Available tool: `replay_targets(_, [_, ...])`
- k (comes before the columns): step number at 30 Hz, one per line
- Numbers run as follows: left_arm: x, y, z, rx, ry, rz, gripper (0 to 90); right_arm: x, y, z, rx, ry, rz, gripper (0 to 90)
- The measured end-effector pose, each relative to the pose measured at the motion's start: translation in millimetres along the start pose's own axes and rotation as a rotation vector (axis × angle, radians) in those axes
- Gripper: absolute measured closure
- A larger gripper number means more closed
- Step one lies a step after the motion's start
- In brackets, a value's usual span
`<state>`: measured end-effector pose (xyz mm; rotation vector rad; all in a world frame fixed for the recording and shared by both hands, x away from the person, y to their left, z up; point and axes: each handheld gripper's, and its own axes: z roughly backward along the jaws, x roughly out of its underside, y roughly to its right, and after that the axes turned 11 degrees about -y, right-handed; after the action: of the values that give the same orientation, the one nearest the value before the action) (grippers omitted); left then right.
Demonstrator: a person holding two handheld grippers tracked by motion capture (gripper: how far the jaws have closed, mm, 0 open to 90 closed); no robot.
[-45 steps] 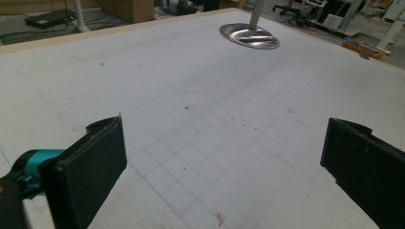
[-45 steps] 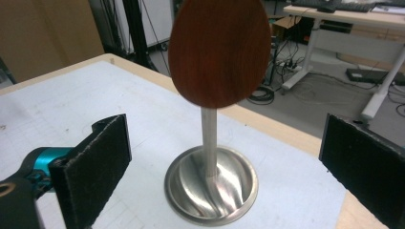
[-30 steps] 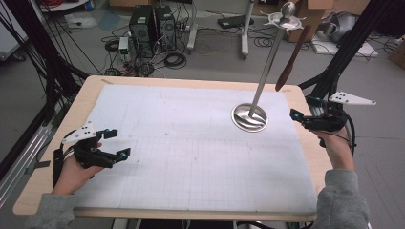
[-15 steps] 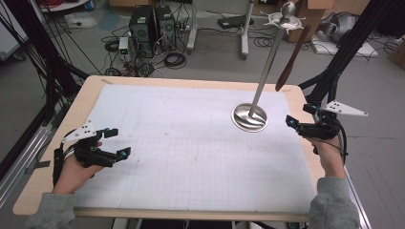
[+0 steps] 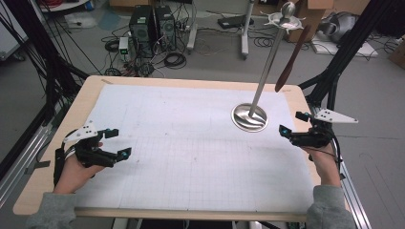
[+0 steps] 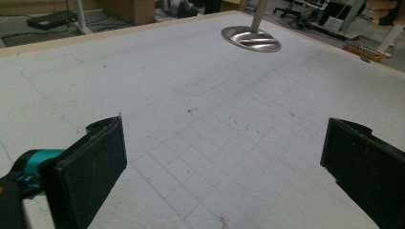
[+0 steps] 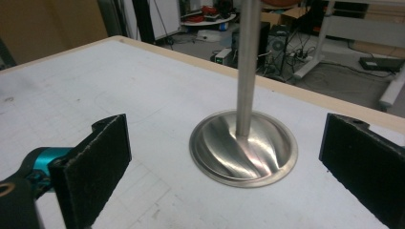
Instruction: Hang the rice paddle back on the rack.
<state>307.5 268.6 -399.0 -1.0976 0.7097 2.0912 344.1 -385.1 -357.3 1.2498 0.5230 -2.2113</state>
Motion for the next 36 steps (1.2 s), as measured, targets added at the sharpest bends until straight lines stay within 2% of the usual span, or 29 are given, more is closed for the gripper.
replay_targets(5, [-1.6, 0.4, 2.7, 0.007, 0.02, -0.003, 2.2, 0.9, -9.4, -2.5, -0.012, 0.011, 0.027, 2.5])
replay_targets(17, [-0.2, -0.4, 0.6, 0.006, 0.007, 0.002, 2.2, 22.2, -14.4, -8.7, -0.028, 0.018, 0.002, 2.5])
replay_targets(20, [0.0, -0.5, 0.2, 0.005, 0.006, 0.002, 2.2, 27.0, -16.6, -11.8, -0.037, 0.004, 0.0, 2.5])
replay_targets(31, [-0.1, -1.5, 3.0, 0.002, 0.013, 0.005, 2.2, 36.9, -20.8, -13.6, -0.051, 0.01, -0.028, 2.5])
replay_targets(36, [-0.1, -1.6, 3.5, 0.002, 0.01, 0.002, 2.2, 39.3, -25.5, -15.7, -0.053, -0.008, -0.018, 2.5])
